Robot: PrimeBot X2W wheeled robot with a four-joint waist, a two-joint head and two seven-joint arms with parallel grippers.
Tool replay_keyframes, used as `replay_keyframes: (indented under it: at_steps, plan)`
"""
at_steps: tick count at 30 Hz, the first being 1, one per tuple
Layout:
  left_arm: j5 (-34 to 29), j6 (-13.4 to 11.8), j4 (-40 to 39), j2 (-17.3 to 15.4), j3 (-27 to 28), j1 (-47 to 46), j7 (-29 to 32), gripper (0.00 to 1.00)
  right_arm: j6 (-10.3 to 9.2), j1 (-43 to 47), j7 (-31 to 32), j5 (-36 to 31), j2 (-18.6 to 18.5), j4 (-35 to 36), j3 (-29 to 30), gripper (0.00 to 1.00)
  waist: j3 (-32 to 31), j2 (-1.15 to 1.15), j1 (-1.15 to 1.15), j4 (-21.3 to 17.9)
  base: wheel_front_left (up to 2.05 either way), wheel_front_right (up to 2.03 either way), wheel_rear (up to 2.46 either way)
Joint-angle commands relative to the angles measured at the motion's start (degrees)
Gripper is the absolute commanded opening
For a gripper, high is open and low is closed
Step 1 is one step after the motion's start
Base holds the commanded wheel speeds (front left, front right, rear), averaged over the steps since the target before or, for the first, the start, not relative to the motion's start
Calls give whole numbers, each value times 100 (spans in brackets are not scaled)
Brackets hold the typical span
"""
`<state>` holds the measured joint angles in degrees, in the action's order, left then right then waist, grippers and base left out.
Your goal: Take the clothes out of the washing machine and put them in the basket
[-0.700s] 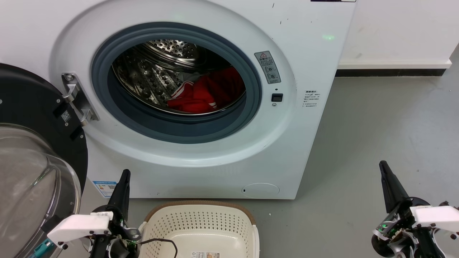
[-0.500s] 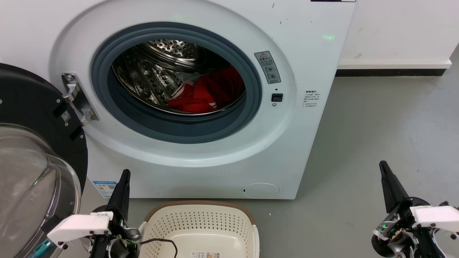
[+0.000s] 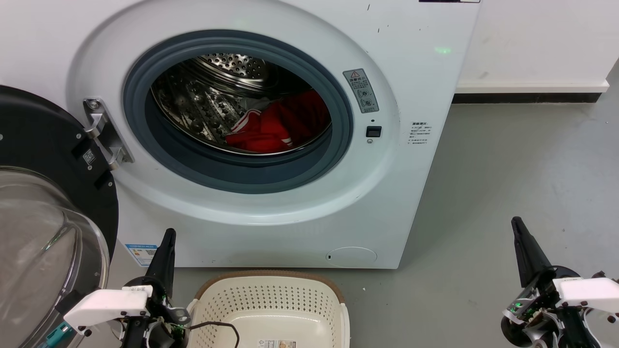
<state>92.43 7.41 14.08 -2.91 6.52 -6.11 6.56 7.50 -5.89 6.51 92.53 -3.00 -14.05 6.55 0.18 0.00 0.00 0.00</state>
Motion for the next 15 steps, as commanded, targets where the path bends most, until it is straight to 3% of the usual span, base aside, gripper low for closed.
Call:
replay_keyframes:
  at_steps: [1, 9, 10, 15]
  plan:
    - [-3, 24, -2, 9, 14, -28, 10, 0, -2, -71, 4, -25, 20, -8, -4, 0, 0, 0, 0, 0, 0, 0, 0]
    - [-2, 24, -2, 9, 14, -28, 10, 0, -2, -71, 4, -25, 20, -8, -4, 0, 0, 0, 0, 0, 0, 0, 0]
    - [0, 0, 0, 0, 0, 0, 0, 100, 0, 0, 0, 0, 0, 0, -1, 100, 0, 0, 0, 0, 0, 0, 0]
    - [-47, -4, 77, 6, -100, 67, -75, 100, 0, 88, -72, -35, 4, -59, -59, 100, 2, 0, 0, -2, 0, 0, 0]
